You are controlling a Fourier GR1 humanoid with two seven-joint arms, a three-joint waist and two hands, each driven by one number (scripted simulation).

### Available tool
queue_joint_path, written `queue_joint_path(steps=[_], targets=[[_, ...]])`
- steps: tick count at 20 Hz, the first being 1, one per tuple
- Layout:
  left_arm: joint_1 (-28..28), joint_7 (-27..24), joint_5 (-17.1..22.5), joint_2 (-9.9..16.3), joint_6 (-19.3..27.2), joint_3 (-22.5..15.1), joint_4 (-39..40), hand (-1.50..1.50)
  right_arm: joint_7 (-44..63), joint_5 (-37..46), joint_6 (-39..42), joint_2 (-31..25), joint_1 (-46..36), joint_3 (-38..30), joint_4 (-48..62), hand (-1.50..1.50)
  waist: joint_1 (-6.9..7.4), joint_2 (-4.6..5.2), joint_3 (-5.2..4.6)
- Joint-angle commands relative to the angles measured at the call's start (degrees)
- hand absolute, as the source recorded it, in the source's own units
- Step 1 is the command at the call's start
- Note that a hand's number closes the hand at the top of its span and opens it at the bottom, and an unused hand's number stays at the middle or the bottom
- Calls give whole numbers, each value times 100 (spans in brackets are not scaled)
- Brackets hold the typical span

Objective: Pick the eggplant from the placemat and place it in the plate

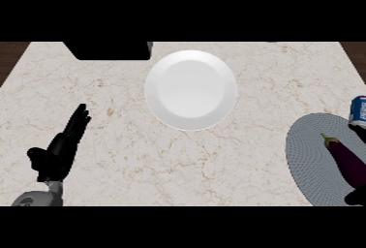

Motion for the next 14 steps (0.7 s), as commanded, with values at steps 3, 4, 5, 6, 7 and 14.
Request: queue_joint_path(steps=[3, 4, 5, 6, 7, 14], targets=[[155, -245, -63, 60, -329, 217, 182, 0, -501, 730, -39, 604, -376, 59, 1078, -150, 26, 6, 3], [-335, -106, -54, 91, -357, 428, 454, 0, -574, 760, 99, 515, -140, -168, 838, -150, -19, 2, 1], [90, 153, -70, 42, -344, 277, -211, 0, -590, 845, 274, 533, -502, -213, 1122, -150, 13, -1, 2], [-23, -203, -68, 18, -427, 351, 185, 0, -305, 1151, 107, 724, -544, 39, 1125, -150, 11, 3, 1], [-31, 281, -180, -120, -112, 230, -277, 0, -484, 972, 427, 380, -484, -267, 1116, -150, 3, -2, 2], [-250, -75, -339, -279, -393, 424, 411, 0, -1016, 1393, 418, 953, -912, -499, 2037, -150, -5, 6, 1]])
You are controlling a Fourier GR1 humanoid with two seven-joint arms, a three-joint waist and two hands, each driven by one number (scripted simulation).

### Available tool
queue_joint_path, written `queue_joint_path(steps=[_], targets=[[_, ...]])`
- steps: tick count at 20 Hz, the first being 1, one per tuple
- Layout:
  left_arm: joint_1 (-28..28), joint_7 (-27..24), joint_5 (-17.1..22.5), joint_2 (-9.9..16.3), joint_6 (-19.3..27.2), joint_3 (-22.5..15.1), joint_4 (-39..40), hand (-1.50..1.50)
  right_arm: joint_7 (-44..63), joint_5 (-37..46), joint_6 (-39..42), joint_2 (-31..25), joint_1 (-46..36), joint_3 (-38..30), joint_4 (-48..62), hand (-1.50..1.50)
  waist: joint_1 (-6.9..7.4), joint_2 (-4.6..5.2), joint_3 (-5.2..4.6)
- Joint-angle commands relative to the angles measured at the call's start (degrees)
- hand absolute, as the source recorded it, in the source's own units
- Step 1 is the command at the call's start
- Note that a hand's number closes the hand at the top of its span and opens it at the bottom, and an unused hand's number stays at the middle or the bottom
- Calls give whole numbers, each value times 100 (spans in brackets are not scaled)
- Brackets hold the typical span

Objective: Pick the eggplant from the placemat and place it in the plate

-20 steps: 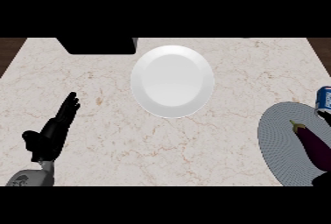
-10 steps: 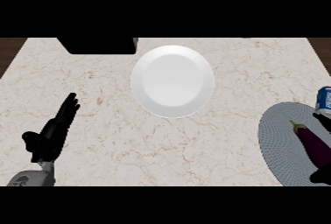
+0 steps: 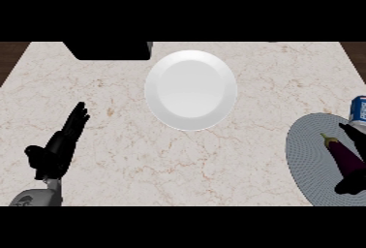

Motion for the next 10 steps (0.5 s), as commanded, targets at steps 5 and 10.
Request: queue_joint_path(steps=[5, 10], targets=[[-14, -38, -243, -155, 34, 74, 90, 0, -940, 345, 54, 279, 176, 23, 338, 150, -20, -4, -1], [301, 104, -124, -142, -130, 162, -377, 0, -1303, 578, 7, 421, -443, -94, 1018, 150, 23, -3, 0]])
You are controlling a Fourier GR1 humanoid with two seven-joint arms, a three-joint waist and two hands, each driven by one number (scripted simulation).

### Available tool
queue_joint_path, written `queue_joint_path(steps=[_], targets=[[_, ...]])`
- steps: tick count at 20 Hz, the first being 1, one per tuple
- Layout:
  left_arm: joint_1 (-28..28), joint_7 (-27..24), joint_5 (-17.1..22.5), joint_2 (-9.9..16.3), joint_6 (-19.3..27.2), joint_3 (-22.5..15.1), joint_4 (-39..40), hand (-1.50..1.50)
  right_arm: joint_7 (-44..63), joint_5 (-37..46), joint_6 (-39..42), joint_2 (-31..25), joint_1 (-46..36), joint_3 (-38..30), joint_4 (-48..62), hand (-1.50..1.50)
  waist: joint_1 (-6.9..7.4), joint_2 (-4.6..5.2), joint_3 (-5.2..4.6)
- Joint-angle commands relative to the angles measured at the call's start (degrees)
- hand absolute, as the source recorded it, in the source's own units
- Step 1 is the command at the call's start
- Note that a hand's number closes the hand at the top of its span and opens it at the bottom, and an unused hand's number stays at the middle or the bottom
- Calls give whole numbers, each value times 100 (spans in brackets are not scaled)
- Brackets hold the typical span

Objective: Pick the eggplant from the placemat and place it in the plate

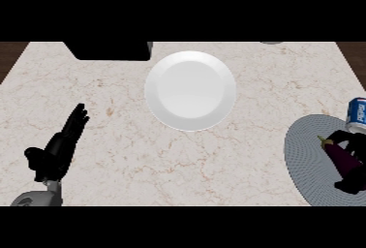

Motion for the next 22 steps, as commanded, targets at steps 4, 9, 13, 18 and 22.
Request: queue_joint_path(steps=[4, 9, 13, 18, 22], targets=[[-177, 41, -21, 5, -101, 75, 179, 0, -487, 145, -530, 553, -264, -14, 379, 150, 11, 46, 81], [89, -102, -91, -9, -89, 15, -117, 0, -946, 196, -1081, 609, -435, -251, 295, 150, 30, 32, 84], [153, -81, -70, 56, -129, 93, -48, 0, -1288, 229, -1473, 552, -418, -431, -138, 150, -12, 21, 82], [125, -304, -69, -55, -76, 188, 119, 0, -867, 145, -1240, 726, 17, -337, -1723, 150, -92, 11, 73], [90, 195, -91, -77, -86, 88, -208, 0, -925, -104, -1146, 608, -4, -726, -2266, 150, -40, 21, 79]])
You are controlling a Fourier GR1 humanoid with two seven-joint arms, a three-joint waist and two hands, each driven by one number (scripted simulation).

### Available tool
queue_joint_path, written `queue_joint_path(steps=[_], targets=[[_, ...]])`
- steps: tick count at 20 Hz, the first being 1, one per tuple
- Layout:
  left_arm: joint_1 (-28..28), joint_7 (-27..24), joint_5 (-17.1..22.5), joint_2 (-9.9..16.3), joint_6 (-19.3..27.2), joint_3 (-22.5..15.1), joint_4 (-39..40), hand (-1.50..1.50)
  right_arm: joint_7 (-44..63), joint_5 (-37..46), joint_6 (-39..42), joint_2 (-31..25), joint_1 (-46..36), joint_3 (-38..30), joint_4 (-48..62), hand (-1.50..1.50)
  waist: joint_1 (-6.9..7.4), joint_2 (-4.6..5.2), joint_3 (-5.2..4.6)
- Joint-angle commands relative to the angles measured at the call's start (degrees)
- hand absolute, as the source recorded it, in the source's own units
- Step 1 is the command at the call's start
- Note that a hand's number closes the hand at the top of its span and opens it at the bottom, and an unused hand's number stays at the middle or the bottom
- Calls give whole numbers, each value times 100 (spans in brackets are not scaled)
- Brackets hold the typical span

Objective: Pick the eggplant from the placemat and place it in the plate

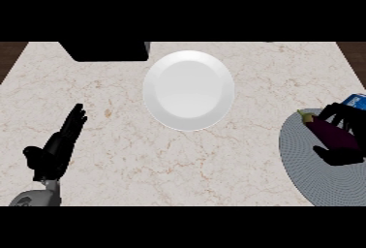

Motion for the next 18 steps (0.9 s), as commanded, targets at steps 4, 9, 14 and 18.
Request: queue_joint_path(steps=[4, 9, 14, 18], targets=[[-35, 165, -34, -28, -12, -38, -231, 0, 1034, 46, 50, 369, -308, 14, -1849, 150, 41, -4, 7], [136, -40, -53, 18, -154, 88, -157, 0, 1132, 129, 189, 447, -491, -99, -2295, 150, 66, 16, 11], [-97, 89, -11, -14, -238, 184, -5, 0, 1667, 183, 545, 799, -1401, 199, -2108, 150, 78, 21, 10], [-133, 352, -84, 12, -225, 147, -221, 0, 1817, 713, 342, 1217, -2229, 669, -1118, 150, 120, 28, 11]])
